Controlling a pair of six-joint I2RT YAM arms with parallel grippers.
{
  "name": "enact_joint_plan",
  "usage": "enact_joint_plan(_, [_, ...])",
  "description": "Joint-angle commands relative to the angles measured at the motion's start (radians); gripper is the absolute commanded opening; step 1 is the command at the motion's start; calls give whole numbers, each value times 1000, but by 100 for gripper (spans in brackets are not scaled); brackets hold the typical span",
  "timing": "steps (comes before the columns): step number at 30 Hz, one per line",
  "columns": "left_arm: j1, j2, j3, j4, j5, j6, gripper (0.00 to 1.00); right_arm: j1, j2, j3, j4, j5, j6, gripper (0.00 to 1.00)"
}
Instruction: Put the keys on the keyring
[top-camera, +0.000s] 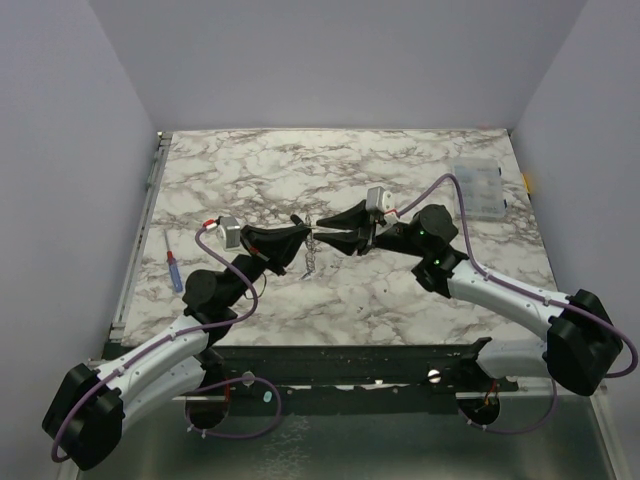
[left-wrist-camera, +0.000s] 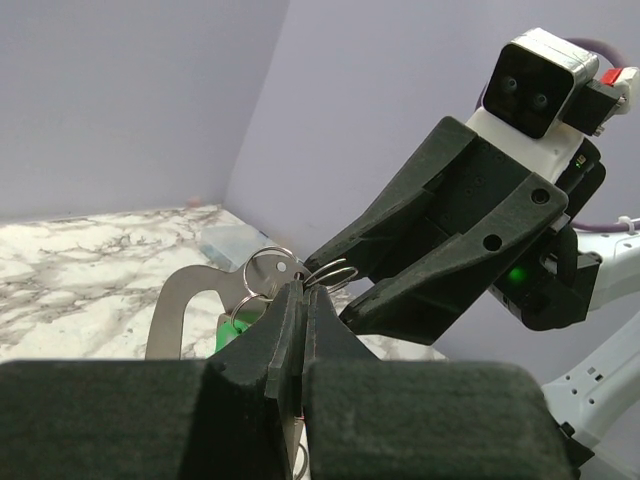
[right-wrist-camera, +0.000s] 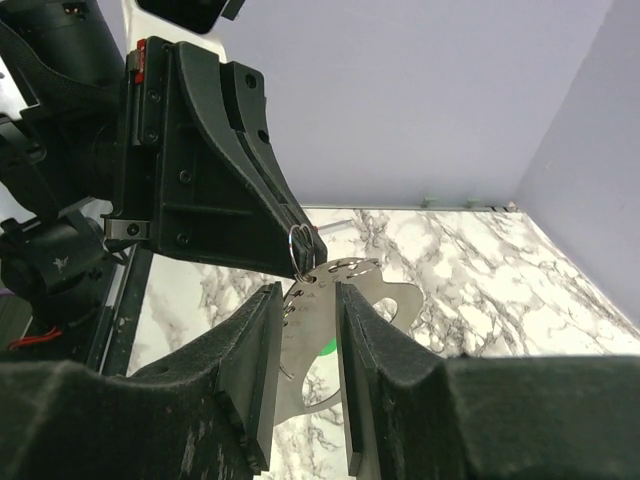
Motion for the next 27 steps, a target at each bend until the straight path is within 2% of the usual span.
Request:
enact_joint_plan(1, [-7,-11,-5,60,-9,4,0,7,-8,35,-13,-13,-6,36])
enact_joint_plan(27, [-14,15,-14,81,0,10,0,10,18,53,-16,-33,14,25])
